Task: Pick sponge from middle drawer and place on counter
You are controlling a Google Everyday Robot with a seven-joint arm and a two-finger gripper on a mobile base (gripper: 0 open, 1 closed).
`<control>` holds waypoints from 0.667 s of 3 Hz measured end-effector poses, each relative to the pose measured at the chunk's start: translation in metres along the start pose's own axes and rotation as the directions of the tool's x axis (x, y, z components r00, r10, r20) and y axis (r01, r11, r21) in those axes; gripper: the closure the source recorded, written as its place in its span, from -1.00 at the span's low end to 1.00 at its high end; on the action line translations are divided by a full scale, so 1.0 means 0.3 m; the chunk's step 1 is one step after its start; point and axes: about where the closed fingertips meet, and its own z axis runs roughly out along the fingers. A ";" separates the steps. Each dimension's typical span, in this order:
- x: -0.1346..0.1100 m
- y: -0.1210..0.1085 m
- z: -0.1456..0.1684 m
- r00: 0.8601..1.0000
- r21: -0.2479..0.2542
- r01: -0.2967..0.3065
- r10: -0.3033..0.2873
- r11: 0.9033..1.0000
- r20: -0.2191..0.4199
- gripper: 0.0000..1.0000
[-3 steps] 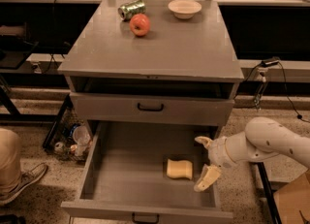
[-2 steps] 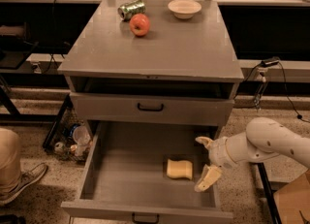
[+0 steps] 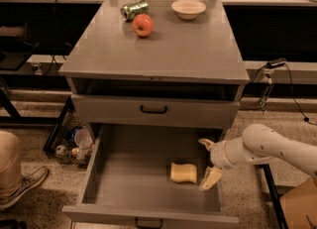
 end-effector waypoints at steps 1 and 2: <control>0.057 -0.044 0.080 1.000 0.001 0.022 -0.022 1.000 -0.021 -1.00; 0.093 -0.058 0.172 0.998 -0.024 0.035 -0.037 0.999 -0.052 -1.00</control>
Offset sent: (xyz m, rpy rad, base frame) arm 0.0400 0.0123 -0.0838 -0.1009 0.0182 0.0570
